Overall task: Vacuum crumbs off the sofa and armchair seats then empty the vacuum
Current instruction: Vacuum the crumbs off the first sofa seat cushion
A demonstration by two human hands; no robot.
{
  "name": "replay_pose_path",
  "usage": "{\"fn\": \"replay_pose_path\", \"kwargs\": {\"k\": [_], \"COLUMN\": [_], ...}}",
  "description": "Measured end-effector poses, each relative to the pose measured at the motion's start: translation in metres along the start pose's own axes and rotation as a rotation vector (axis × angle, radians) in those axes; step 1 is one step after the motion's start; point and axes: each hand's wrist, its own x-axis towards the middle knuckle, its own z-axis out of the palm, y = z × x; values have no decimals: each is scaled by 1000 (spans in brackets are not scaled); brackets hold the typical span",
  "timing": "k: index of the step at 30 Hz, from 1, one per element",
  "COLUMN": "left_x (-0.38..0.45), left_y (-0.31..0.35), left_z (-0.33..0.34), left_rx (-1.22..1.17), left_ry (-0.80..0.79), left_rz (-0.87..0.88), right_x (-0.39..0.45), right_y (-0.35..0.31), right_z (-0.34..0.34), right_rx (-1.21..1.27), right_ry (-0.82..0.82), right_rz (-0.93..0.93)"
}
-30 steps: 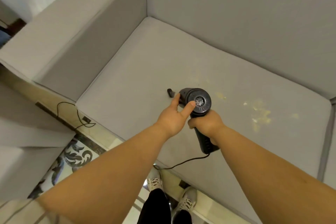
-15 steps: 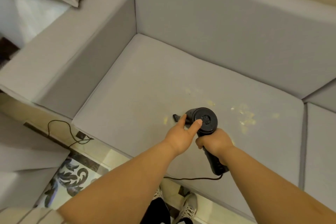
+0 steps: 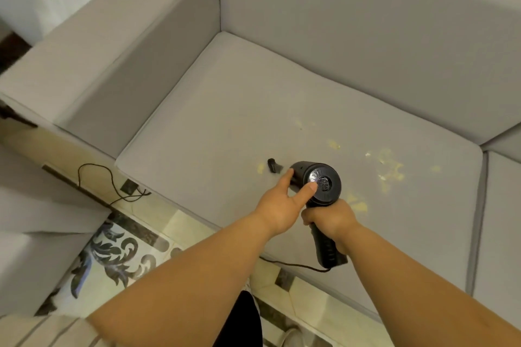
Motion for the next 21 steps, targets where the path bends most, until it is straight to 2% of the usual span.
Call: {"fn": "replay_pose_path", "kwargs": {"k": [11, 21], "left_x": [-50, -87], "left_y": [-35, -48], "left_z": [55, 88], "left_rx": [-58, -53], "left_ry": [88, 56], "left_rz": [20, -1], "right_x": [-24, -51], "right_y": [62, 101], "right_z": [-15, -26], "right_rx": [-66, -77], "right_ry": [-46, -85], "right_rz": [-51, -63]}}
